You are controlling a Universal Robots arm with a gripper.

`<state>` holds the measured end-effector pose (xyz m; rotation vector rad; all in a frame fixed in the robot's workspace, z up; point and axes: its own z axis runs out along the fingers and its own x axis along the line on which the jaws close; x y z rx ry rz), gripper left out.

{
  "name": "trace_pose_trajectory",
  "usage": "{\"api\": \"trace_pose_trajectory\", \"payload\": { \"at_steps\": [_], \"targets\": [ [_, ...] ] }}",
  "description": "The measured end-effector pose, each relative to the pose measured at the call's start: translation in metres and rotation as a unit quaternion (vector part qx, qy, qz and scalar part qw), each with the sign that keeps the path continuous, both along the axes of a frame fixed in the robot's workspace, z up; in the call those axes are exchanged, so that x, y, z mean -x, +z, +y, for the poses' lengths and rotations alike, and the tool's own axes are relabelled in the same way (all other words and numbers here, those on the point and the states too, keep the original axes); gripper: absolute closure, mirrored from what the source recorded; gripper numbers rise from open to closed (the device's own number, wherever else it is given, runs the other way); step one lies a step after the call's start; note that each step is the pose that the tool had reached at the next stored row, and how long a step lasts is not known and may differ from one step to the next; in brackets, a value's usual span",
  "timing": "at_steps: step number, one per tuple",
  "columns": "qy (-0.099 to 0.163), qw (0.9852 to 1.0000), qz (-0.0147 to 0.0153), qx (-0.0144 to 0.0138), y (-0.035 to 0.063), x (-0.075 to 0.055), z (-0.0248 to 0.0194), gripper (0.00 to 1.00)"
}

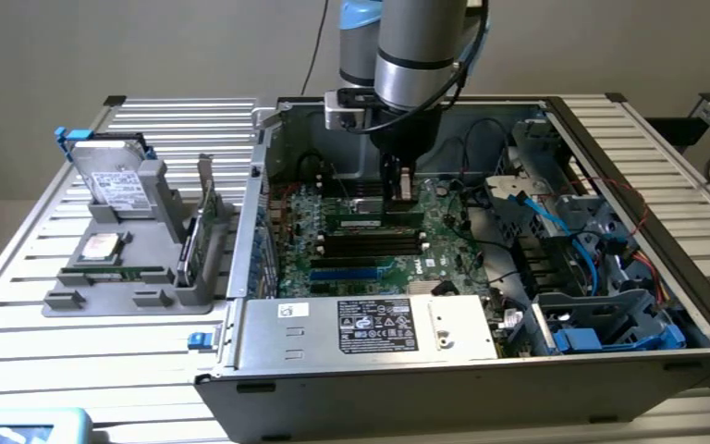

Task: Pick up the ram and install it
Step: 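Insert the ram into the slot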

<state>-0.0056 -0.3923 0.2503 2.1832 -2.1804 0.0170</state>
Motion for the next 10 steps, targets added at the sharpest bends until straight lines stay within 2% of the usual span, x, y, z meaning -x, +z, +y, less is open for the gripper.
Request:
{"api": "trace_pose_trajectory", "payload": {
  "at_steps": [7, 10],
  "targets": [
    [-0.001, 1.0000, 0.0000, 0.0012, -0.0026, 0.0000, -0.0059, 0.86],
    [-0.001, 1.0000, -0.0001, 0.0018, -0.0037, 0.0000, -0.0069, 0.86]
  ]
}}
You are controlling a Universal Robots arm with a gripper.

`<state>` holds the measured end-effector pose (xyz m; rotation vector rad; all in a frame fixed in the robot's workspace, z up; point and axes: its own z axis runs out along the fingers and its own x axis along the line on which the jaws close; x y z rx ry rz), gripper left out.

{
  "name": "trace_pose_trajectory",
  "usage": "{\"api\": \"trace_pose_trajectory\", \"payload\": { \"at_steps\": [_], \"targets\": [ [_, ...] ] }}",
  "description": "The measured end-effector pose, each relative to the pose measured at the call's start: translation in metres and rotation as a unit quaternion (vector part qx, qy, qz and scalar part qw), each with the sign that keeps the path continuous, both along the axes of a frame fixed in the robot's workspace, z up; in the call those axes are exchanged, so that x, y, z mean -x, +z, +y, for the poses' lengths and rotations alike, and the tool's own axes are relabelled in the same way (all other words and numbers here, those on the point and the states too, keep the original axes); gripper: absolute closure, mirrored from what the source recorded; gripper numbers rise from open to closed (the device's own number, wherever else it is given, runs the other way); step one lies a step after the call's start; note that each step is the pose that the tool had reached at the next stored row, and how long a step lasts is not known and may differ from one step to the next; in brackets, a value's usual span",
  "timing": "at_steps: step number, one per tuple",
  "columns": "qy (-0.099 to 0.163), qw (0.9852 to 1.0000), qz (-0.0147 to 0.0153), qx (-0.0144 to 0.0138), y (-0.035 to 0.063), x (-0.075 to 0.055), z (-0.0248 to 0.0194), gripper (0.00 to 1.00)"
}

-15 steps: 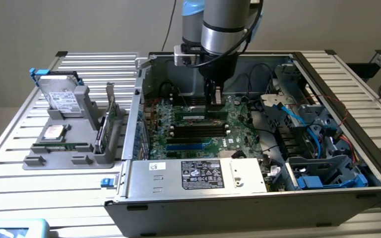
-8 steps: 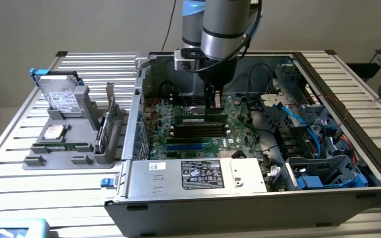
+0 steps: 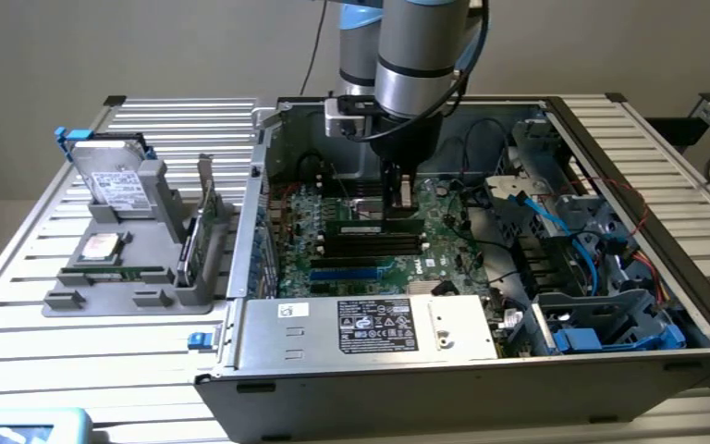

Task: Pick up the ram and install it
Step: 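Insert the ram into the slot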

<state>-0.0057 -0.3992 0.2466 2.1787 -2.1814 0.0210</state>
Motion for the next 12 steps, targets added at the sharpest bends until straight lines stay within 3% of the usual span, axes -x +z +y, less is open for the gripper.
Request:
{"api": "trace_pose_trajectory", "payload": {
  "at_steps": [12],
  "targets": [
    [0.000, 1.0000, -0.0001, 0.0003, -0.0045, 0.0000, -0.0024, 0.86]
  ]
}}
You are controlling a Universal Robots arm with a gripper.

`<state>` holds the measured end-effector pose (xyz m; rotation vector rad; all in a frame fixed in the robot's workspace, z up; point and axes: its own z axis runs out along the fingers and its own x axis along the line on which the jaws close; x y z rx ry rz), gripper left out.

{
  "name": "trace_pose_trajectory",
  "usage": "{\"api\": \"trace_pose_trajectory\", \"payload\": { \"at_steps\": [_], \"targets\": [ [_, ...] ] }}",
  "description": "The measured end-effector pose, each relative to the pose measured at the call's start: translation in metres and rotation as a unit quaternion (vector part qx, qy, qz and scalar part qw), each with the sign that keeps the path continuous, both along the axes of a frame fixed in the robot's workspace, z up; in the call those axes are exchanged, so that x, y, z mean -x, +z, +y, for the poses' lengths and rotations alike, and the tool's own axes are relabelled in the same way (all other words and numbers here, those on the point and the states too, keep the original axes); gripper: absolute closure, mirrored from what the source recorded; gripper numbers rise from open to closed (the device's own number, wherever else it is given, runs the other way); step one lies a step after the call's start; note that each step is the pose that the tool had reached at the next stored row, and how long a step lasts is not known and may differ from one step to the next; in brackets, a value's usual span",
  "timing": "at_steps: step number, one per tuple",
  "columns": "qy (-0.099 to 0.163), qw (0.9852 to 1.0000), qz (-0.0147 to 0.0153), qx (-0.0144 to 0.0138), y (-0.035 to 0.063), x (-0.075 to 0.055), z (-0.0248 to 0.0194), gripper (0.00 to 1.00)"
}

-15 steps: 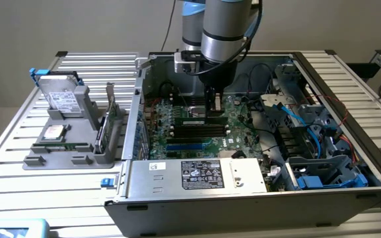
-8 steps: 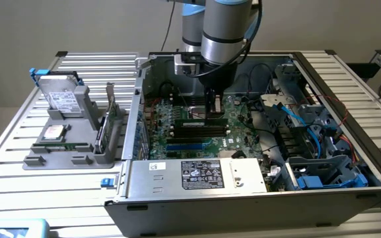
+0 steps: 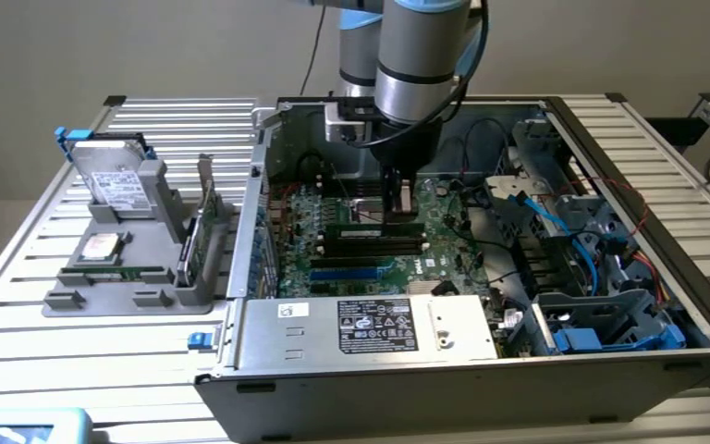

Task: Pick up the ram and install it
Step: 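Insert the ram into the slot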

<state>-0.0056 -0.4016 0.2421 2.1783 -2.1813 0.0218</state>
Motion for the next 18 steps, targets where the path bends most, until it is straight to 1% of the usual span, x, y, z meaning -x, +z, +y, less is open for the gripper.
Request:
{"api": "trace_pose_trajectory", "payload": {
  "at_steps": [4, 10, 18],
  "targets": [
    [0.000, 1.0000, -0.0001, 0.0001, -0.0010, 0.0000, -0.0007, 0.86],
    [0.000, 1.0000, -0.0011, 0.0002, -0.0043, 0.0000, -0.0007, 0.86],
    [0.000, 1.0000, -0.0015, 0.0002, -0.0069, 0.0000, -0.0010, 0.86]
  ]
}}
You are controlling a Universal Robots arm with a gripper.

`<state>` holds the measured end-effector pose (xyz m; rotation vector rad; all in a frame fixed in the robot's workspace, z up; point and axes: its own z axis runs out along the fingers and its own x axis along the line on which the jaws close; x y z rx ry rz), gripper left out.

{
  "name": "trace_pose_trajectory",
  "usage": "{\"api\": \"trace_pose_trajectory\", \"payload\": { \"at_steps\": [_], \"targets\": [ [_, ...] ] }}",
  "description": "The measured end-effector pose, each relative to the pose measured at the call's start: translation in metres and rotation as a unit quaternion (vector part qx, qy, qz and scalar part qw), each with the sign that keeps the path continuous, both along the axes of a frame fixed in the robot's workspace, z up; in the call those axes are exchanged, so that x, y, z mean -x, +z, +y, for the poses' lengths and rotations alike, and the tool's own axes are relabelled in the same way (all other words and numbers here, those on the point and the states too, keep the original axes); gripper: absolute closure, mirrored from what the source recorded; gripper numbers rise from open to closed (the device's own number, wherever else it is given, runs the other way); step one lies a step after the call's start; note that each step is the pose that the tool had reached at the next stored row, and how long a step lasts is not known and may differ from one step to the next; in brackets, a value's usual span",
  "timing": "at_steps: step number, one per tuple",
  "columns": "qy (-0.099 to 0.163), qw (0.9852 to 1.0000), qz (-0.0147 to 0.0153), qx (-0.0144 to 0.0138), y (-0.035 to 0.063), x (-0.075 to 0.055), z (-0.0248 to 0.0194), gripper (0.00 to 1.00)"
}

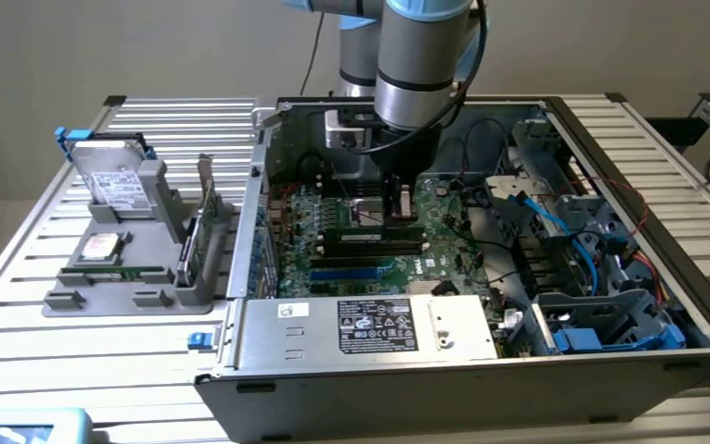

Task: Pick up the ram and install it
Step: 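Insert the ram into the slot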

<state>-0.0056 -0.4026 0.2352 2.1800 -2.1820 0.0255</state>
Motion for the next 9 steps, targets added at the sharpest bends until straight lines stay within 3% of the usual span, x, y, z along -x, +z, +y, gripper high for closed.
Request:
{"api": "trace_pose_trajectory", "payload": {
  "at_steps": [9],
  "targets": [
    [0.005, 1.0000, -0.0001, 0.0000, -0.0023, 0.0000, 0.0003, 0.86]
  ]
}}
